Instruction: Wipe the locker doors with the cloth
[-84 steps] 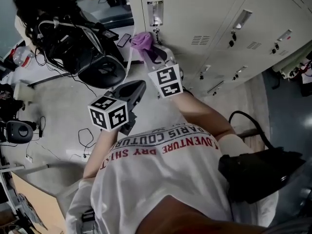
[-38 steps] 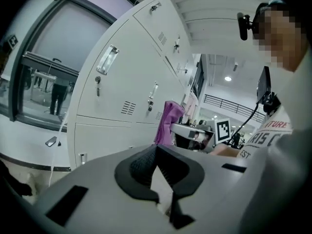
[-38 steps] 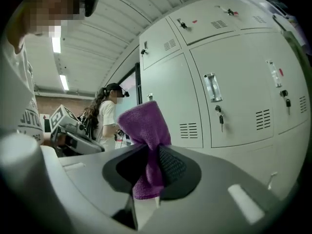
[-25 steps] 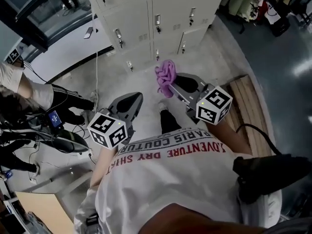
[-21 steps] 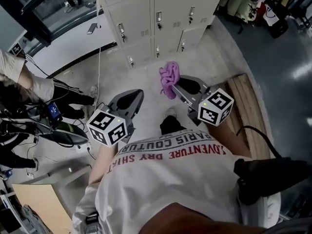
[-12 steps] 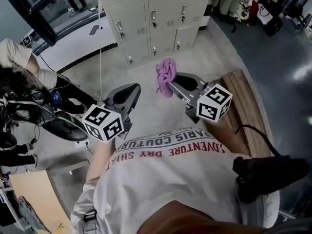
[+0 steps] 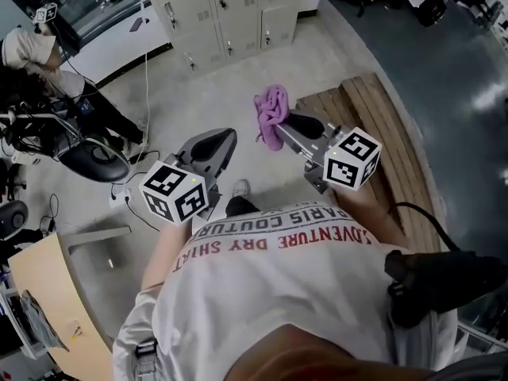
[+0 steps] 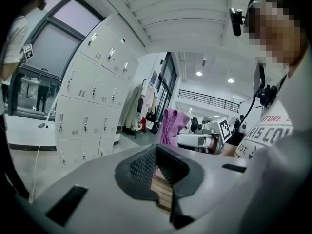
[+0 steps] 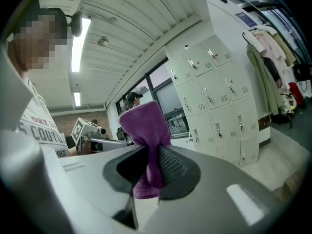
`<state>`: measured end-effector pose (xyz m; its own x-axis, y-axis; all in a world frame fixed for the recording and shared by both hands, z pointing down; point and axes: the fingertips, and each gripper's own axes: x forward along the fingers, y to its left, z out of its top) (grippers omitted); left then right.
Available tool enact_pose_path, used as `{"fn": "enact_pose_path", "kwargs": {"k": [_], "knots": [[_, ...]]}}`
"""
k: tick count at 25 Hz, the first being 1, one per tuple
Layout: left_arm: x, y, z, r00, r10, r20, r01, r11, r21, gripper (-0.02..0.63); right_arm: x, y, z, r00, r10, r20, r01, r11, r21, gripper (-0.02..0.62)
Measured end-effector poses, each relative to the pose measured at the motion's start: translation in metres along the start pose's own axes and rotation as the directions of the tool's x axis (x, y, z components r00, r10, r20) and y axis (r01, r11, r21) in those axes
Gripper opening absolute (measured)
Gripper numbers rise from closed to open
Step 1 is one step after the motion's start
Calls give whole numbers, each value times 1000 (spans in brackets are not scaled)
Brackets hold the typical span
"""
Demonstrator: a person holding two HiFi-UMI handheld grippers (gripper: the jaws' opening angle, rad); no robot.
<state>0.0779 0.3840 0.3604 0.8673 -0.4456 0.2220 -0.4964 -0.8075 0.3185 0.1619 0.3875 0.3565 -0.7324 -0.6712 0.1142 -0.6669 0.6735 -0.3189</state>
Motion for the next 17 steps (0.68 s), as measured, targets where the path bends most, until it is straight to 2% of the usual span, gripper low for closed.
{"fn": "enact_pose_path", "kwargs": {"k": [10,17], "knots": [[-14,-88,-6,1000,-20,-22,22,997,68,2,-84,40,0,997,-17,72,17,1000,1,57],[-29,-74,-29,999,-30,-15,31,996,82,2,-72,51,-25,996,-27,82,28,1000,-13,57]]}}
